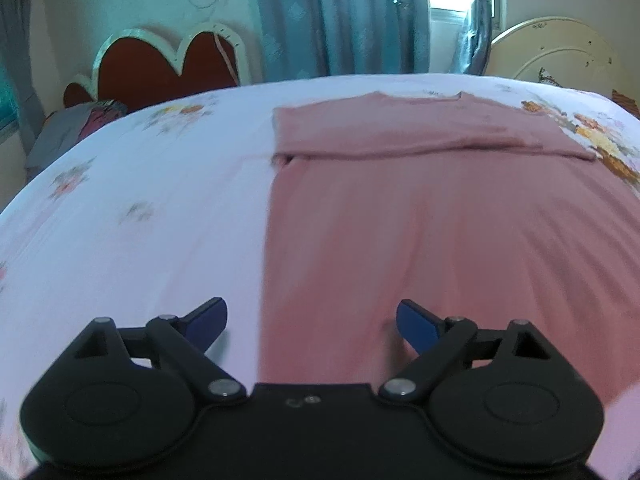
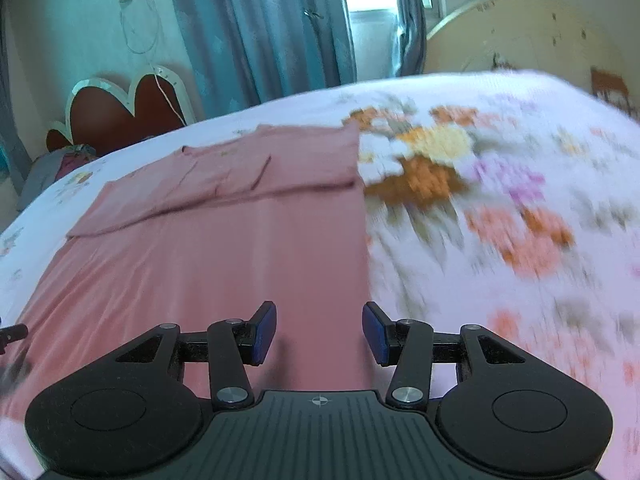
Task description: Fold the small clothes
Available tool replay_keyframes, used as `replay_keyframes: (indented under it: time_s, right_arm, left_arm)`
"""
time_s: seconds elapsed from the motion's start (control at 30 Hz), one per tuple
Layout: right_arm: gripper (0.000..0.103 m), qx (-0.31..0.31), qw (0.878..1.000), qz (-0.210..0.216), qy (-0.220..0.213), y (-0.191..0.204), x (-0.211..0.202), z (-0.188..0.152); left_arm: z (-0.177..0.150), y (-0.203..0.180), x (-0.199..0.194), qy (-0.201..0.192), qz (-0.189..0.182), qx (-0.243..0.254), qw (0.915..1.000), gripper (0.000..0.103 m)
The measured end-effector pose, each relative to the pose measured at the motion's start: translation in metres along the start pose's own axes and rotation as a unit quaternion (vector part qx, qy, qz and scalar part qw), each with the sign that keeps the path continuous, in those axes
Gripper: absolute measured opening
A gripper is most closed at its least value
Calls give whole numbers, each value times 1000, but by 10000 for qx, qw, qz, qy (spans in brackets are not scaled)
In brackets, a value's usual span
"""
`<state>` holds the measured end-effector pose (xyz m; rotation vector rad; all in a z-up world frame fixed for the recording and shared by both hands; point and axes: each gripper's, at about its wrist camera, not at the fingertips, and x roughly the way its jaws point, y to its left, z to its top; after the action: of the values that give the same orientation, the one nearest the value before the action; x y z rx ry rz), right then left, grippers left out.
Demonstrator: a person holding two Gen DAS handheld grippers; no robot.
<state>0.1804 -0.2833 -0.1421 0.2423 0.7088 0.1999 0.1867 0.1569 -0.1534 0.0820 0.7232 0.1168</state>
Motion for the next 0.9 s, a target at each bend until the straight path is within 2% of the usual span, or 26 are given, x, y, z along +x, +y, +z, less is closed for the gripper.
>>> replay_keyframes:
  time_s: [0.1, 0.17, 0.23, 0.37, 0.53, 0.63, 0.7, 0.83, 0.9]
  right_arm:
    - [47, 234, 9996, 48, 144, -15, -12, -20]
    - [47, 387, 9989, 120, 240, -23, -17, -31]
    - [47, 609, 9974, 214, 314, -30, -23, -43]
    - [47, 1101, 9915, 592, 355, -42, -36, -61]
    - [47, 1400, 9834, 1088, 395, -45, -44, -73]
    - [47, 1539, 9795, 1230, 424, -46, -40, -72]
    - [47, 1723, 9731, 1459, 460, -49, -33, -69]
    - [47, 1988, 9642, 1690, 480, -53, -19, -64]
    - [47, 1888, 9652, 1742, 501, -52, -19, -63]
  left_arm:
    - [-18, 10, -10, 144, -41, -145, 9998, 85]
    - [-28, 17, -14, 245, -220, -407, 9986, 81]
    - [-36, 32, -18, 321, -530, -964, 9934, 79]
    - [-48, 53, -25, 302, -959, -1637, 9814, 78]
    - [-65, 68, -31, 318, -1718, -2264, 9582, 77]
    - [-67, 75, -25, 318, -1950, -2555, 9464, 73]
    - [-66, 79, -15, 326, -2283, -2796, 9320, 64]
    - [-67, 85, 7, 265, -2699, -3230, 9067, 64]
    - [-69, 86, 7, 268, -2820, -3359, 8983, 64]
